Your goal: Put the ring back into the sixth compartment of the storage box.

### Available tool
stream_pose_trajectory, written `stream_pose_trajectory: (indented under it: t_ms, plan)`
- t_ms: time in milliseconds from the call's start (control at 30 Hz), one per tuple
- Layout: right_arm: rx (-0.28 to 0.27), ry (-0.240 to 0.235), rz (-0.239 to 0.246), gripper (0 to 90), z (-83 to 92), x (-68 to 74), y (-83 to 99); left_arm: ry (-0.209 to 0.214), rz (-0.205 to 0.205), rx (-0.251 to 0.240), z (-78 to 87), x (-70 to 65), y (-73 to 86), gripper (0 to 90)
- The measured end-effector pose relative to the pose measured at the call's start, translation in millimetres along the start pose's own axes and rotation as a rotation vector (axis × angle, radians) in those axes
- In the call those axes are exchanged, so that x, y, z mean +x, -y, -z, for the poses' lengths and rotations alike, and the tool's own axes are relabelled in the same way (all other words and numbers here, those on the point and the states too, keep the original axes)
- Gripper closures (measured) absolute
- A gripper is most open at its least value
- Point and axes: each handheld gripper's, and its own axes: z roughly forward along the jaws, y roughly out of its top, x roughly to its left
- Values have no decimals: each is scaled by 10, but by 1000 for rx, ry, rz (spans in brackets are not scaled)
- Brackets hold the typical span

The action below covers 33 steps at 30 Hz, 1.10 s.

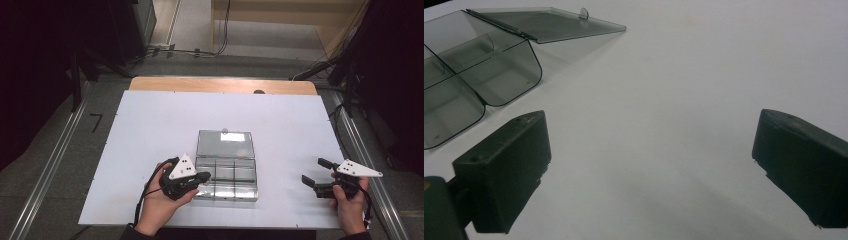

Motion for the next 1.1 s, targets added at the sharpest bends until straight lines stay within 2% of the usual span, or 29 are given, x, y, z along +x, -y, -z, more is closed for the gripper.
stream_pose_trajectory:
  t_ms: [1100]
  plan:
    - [0, 7, 1, 9, 0, 6, 3, 34, -17, -13, -162, -39, -142, 893]
